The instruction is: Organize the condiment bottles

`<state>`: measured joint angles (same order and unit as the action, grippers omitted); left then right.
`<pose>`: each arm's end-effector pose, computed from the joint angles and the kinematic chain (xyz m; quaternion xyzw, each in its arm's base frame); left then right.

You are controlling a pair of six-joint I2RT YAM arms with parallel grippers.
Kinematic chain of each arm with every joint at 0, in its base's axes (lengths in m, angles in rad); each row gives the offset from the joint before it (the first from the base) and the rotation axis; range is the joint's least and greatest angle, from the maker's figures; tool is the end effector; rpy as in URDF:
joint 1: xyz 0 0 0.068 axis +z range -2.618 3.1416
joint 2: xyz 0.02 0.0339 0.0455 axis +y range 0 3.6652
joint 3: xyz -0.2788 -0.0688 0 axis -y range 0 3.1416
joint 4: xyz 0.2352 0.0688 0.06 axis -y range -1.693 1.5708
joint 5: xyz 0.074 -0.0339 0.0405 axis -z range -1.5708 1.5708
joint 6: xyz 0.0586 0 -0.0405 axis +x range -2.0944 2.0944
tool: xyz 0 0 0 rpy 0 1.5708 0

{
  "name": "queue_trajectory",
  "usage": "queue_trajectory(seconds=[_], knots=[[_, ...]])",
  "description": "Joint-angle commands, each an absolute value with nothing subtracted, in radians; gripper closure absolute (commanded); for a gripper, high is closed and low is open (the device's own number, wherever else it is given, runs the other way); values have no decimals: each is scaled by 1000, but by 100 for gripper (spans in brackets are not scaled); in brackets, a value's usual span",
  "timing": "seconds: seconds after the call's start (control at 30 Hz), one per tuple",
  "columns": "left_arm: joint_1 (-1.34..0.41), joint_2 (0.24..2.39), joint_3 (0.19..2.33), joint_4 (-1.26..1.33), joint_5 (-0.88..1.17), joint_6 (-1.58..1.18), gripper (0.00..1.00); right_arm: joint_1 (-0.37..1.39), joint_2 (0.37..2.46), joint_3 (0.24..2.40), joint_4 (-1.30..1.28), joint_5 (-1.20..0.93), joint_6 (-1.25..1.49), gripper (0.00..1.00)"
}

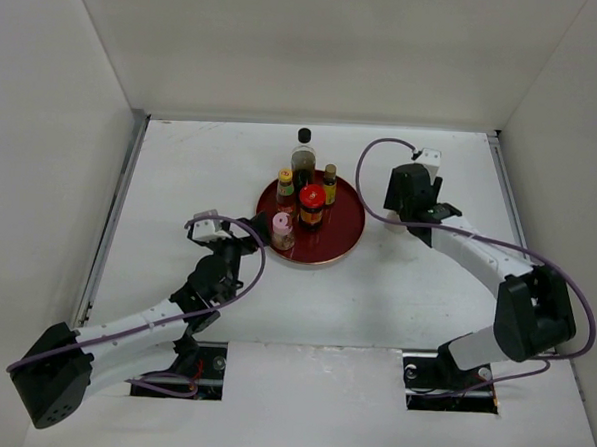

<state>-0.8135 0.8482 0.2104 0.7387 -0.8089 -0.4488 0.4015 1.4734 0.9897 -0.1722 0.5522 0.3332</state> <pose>0.1505 -0.0974 0.2423 -0.1753 0.6592 -0.1894 0.7063 0.3132 0.0996 0.2592 0.0909 0.8668 -0.0756 0.4844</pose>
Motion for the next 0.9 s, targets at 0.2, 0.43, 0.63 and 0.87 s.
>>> queue_trajectory(seconds=[0.2,0.43,0.63,0.87], knots=[[-785,850,192,808,-833,-463,0,616,1212,970,-86,617,345,51],[-777,854,181,825,-845,-468,0,788,1307,954,20,578,429,51],[-775,861,181,825,-838,-468,0,835,1428,963,70,575,440,50],[-775,880,187,825,-830,-468,0,861,1494,925,120,604,453,38]])
